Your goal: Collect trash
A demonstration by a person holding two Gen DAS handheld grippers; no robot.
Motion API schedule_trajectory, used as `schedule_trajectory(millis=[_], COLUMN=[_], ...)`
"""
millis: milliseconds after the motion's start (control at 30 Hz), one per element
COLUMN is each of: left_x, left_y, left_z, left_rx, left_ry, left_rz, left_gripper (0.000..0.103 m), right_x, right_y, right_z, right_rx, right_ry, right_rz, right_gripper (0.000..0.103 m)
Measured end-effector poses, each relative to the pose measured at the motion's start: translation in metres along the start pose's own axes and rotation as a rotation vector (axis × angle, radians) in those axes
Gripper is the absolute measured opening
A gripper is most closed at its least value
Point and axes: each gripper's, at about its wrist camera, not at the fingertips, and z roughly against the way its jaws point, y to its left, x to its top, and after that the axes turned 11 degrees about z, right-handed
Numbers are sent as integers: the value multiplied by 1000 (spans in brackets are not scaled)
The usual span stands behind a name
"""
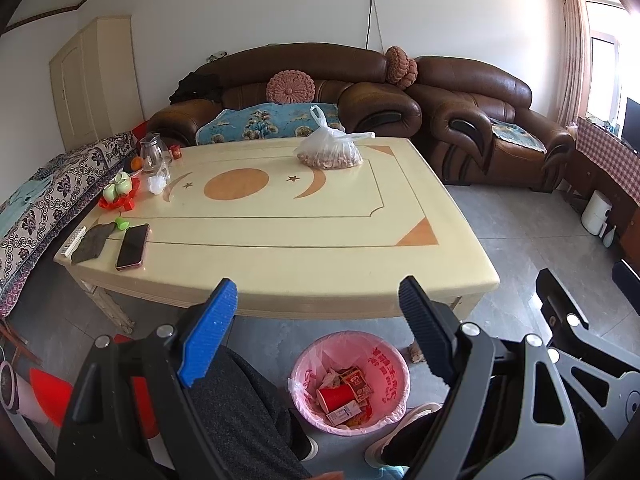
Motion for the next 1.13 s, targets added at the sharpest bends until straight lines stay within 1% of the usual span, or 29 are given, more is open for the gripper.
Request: schedule_trajectory(millis=[367, 467, 567, 667, 833, 1133], left_x=[-1, -1, -2, -2, -1, 0], left_y=[1, 2, 5, 7, 7, 7], left_z=[-1, -1, -5, -5, -3, -3], left_rx=[-3, 9, -9, 1, 14, 14], left_ry=[0, -6, 9, 1, -17, -2], left_rz=[-2, 8, 20, 32, 29, 29], left_gripper=[82, 89, 92, 95, 96, 96], right_x=[-1, -1, -2, -4, -6, -5], right_y=[0, -1, -2, -2, 1, 1], right_z=[-2, -3, -5, -8, -10, -11], right_rx=[2, 2, -1, 4, 4, -5], right_ry=[1, 3, 10, 20, 26, 30], right_rz=[0, -4, -5, -5, 1, 2], right_gripper=[96, 96, 96, 96, 96, 96])
